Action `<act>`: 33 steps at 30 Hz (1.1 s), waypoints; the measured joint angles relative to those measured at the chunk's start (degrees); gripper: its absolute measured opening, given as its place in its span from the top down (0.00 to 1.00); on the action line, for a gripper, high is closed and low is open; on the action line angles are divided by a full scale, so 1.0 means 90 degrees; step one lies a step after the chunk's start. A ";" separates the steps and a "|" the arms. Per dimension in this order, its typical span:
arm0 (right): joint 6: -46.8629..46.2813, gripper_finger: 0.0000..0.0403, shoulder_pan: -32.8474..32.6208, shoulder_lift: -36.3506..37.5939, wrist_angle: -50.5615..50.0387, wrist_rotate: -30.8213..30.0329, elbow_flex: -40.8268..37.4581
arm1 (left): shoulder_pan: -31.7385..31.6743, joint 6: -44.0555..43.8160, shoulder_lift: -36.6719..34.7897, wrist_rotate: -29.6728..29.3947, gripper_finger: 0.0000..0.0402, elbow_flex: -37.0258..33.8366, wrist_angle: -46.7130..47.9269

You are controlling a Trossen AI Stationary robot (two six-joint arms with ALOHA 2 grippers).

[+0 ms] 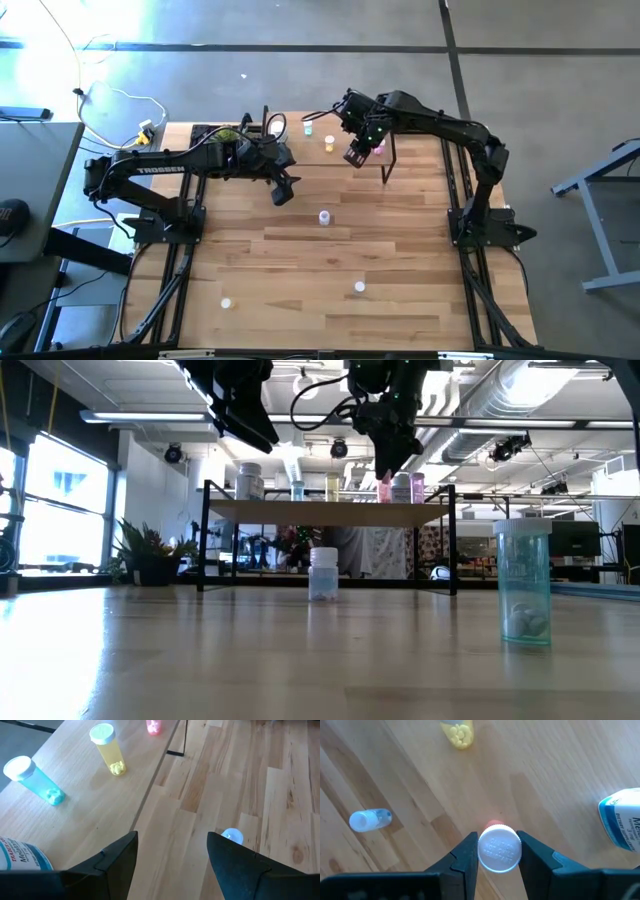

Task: Pick and place medicine bottles onto shelf by color
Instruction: Put the pink pill bottle on the shelf, then put the transparent pill bottle on the shelf

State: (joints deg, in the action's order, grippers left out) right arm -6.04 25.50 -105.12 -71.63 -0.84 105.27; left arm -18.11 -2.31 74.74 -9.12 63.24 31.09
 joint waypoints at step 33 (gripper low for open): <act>0.0203 0.50 -0.0002 0.0010 -0.0181 -0.0682 0.1853 | 0.0199 -0.0711 0.0000 0.0508 0.43 0.0000 -0.0002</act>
State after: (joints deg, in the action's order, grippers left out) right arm -4.21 25.47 -105.03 -73.26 -6.98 121.95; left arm -16.32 -8.71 74.74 -4.55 63.24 31.07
